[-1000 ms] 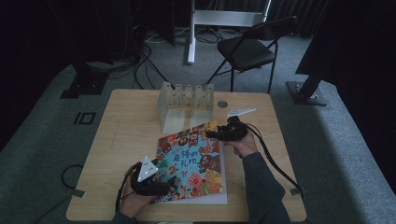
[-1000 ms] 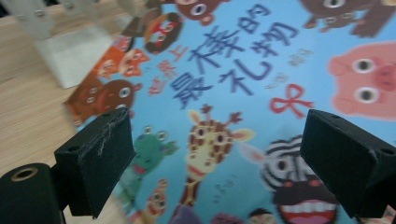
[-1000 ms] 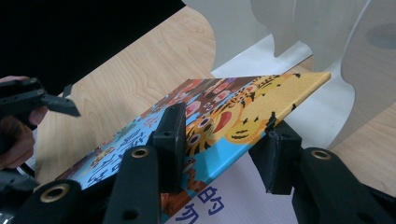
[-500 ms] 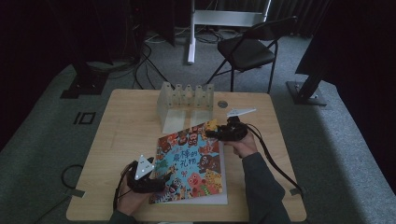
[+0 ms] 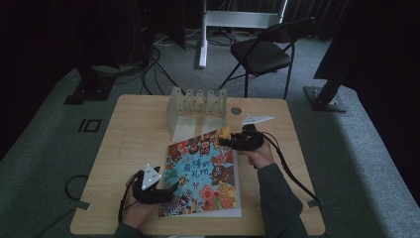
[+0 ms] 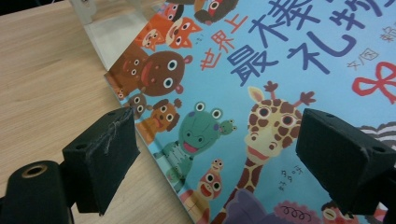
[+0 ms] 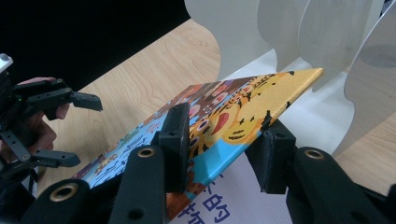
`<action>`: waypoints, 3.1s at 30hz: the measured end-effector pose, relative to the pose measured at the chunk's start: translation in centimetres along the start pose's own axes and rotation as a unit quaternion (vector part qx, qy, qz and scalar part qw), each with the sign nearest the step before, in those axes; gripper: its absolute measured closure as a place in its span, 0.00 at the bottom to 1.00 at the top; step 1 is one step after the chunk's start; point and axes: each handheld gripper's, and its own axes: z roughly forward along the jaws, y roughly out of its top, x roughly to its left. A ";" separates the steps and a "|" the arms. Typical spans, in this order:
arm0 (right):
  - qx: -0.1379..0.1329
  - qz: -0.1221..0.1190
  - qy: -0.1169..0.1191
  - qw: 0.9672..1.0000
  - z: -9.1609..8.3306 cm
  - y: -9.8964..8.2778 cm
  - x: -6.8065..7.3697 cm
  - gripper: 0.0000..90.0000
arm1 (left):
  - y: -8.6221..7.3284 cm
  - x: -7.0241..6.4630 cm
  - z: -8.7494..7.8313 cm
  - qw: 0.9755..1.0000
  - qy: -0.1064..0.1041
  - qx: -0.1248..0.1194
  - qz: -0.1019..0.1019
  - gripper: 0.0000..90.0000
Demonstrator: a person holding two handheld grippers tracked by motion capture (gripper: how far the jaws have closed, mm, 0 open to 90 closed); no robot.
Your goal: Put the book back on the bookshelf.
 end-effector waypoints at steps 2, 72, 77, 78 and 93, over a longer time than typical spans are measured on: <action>-0.002 -0.004 0.000 1.000 -0.3 0.1 0.2 0.68 | 0.0 0.0 -0.1 1.000 0.002 -0.002 0.000 0.14; -0.142 -0.021 0.041 0.989 -8.5 1.0 1.8 0.87 | 5.1 5.2 6.6 0.982 -0.172 -0.067 -0.046 0.16; -0.144 -0.020 0.044 0.988 -8.5 0.9 1.8 0.87 | 5.1 5.3 7.1 0.977 -0.194 -0.063 -0.060 0.13; -0.144 -0.021 0.045 0.988 -8.5 0.9 1.8 0.87 | 5.1 5.3 7.2 0.976 -0.200 -0.061 -0.062 0.12; -0.134 -0.015 0.034 0.990 -8.5 0.5 0.6 0.85 | 5.3 5.7 7.9 0.962 -0.249 -0.053 -0.097 0.21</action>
